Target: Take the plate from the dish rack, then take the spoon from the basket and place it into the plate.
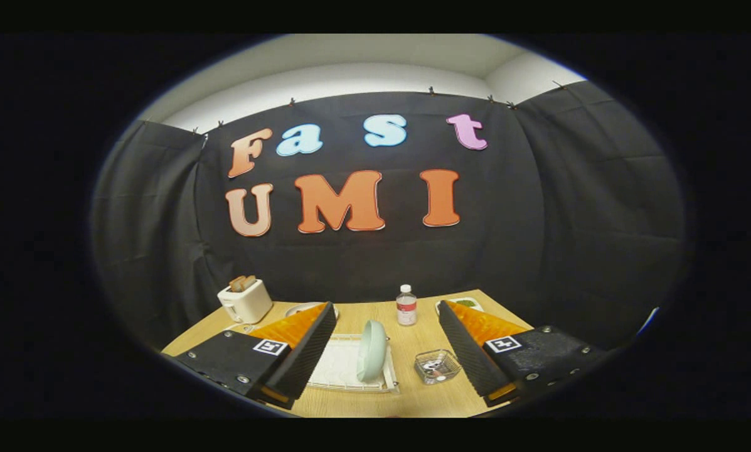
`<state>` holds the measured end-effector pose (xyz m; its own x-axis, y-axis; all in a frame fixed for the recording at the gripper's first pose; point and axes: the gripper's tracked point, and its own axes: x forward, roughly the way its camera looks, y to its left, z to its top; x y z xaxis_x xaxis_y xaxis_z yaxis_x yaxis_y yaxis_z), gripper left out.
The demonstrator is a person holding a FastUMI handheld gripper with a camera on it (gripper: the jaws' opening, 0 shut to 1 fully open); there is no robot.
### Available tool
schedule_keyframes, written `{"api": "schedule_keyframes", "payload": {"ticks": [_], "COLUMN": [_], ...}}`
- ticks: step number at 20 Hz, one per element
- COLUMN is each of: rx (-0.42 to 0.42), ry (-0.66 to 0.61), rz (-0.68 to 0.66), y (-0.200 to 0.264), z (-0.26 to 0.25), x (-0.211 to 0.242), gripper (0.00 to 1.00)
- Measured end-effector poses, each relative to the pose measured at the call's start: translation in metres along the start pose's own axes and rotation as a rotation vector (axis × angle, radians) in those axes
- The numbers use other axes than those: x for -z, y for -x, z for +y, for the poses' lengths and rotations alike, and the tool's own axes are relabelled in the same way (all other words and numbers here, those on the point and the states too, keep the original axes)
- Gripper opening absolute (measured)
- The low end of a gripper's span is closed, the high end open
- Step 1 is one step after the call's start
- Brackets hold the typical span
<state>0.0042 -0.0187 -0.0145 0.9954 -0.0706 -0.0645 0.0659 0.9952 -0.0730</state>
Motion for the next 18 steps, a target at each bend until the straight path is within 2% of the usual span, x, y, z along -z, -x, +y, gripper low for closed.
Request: {"api": "schedule_keyframes", "payload": {"ticks": [9, 18], "rx": [-0.023, -0.002], "ry": [-0.001, 0.046], "rz": [0.124, 0.278], "y": [-0.026, -0.067], "z": [0.015, 0.02], "x": [0.033, 0.081], "gripper": [0.99, 0.99]}}
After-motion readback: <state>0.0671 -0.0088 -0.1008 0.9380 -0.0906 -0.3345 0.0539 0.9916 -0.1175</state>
